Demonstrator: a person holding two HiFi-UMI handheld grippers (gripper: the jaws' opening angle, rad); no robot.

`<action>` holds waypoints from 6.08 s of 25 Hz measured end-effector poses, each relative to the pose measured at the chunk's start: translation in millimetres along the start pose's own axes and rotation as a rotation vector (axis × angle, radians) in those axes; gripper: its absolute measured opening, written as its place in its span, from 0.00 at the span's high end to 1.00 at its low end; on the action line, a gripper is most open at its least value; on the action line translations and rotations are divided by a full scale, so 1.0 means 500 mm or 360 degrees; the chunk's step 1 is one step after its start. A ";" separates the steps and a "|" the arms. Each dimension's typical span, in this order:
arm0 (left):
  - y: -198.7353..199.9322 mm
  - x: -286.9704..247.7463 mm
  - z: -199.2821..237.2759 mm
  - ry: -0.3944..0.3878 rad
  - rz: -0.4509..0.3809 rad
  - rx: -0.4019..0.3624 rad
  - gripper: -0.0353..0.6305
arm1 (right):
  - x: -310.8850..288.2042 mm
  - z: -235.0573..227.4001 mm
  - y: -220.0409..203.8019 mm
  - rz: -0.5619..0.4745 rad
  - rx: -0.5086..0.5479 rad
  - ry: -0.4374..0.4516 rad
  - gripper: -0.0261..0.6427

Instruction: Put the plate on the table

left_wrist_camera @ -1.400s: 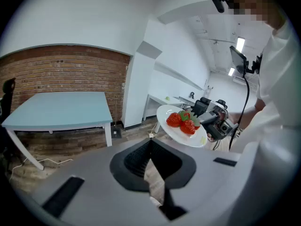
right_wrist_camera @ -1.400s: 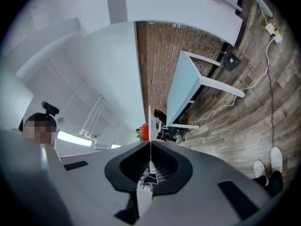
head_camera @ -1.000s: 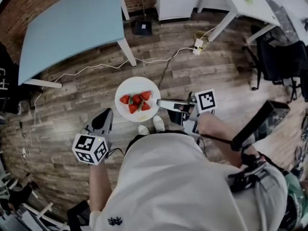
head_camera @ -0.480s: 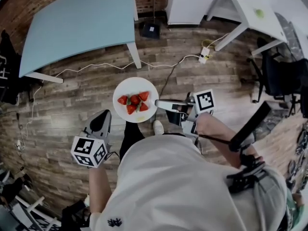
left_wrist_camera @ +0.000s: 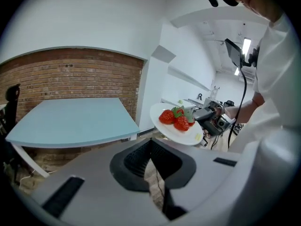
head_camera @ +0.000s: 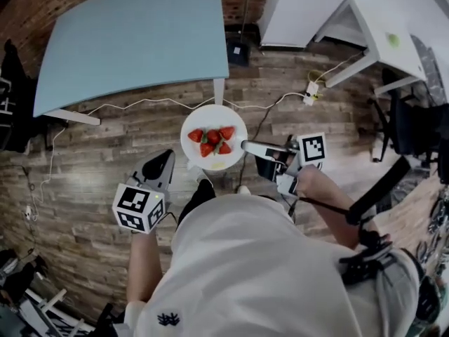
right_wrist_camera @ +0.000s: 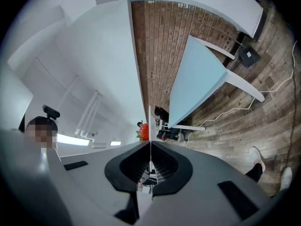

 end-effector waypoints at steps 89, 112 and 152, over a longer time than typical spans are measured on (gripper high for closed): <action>0.239 -0.244 0.753 0.0257 0.0252 0.0367 0.94 | -0.982 -0.581 0.992 0.0219 0.0324 -0.0979 0.81; 0.194 -0.146 0.649 0.0196 0.0071 0.0295 0.94 | -0.918 -0.349 0.803 0.0485 0.1313 -0.0995 0.93; 0.027 0.098 0.325 0.0122 -0.0097 0.0101 0.94 | -0.637 0.011 0.181 0.0748 0.1976 -0.0741 0.95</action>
Point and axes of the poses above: the fingertips, and each gripper's own axes: x backward along the fingers, z to its left, y out of its top, the point moved 5 cm from there along x, backward along the fingers, and after that the axes turned 1 degree about -y, right-handed, at the moved point
